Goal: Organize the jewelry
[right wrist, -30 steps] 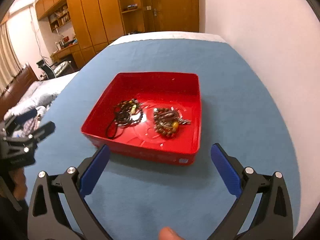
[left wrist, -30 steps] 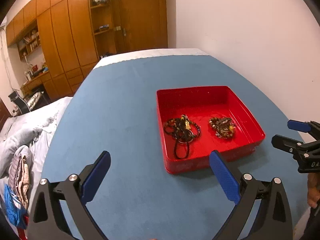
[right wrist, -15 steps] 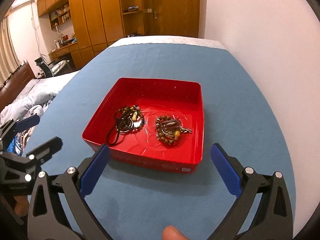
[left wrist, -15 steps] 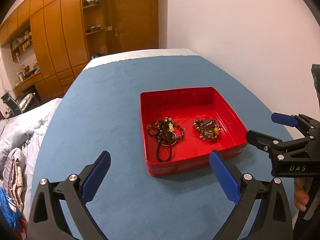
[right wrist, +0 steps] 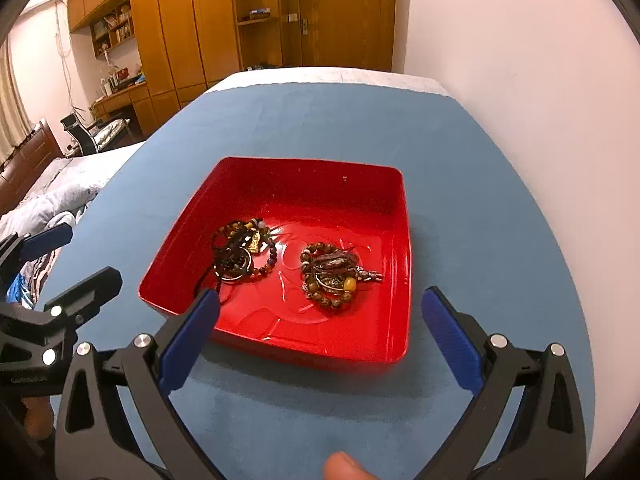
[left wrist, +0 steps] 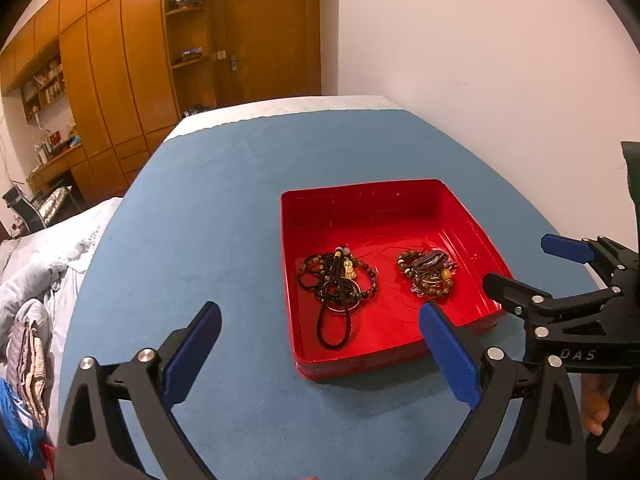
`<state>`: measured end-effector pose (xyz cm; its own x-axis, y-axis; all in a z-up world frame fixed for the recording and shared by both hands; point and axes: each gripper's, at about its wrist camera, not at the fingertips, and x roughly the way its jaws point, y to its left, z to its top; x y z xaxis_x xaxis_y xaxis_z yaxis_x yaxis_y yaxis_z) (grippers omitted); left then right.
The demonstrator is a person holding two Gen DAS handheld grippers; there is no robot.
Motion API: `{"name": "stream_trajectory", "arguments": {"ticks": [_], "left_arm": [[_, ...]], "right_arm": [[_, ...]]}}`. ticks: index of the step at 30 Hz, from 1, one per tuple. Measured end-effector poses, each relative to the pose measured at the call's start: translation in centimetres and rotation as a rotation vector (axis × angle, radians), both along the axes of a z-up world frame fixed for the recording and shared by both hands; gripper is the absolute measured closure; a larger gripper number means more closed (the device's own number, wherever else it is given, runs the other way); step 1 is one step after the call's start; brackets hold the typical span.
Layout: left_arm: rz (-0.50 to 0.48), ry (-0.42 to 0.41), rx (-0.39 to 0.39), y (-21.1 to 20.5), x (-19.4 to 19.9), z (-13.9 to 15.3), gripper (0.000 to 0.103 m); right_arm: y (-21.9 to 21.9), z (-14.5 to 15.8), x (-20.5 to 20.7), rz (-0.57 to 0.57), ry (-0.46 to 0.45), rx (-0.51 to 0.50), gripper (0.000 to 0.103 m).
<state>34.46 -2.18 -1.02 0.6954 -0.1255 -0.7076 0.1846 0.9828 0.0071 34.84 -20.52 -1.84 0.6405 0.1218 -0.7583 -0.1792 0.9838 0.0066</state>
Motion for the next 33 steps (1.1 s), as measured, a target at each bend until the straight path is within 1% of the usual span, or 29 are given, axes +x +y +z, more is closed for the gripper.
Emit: {"name": "stream_trajectory", "arguments": {"ticks": [4,16,33], "left_arm": [[-0.006,0.011,-0.007,-0.2,0.3,-0.6,0.004],[0.02,0.057,-0.013,0.1,1.8,-2.3,0.004],[0.031,0.046,-0.001,0.2,1.4,-2.0,0.004]], "right_arm": [[0.3,-0.4,0.2,0.011,0.005,-0.008,0.003],[0.2,-1.6,0.6,0.022,0.019,-0.015,0.003],[0.1,-1.8,0.6,0.026,0.022,-0.015,0.003]]}}
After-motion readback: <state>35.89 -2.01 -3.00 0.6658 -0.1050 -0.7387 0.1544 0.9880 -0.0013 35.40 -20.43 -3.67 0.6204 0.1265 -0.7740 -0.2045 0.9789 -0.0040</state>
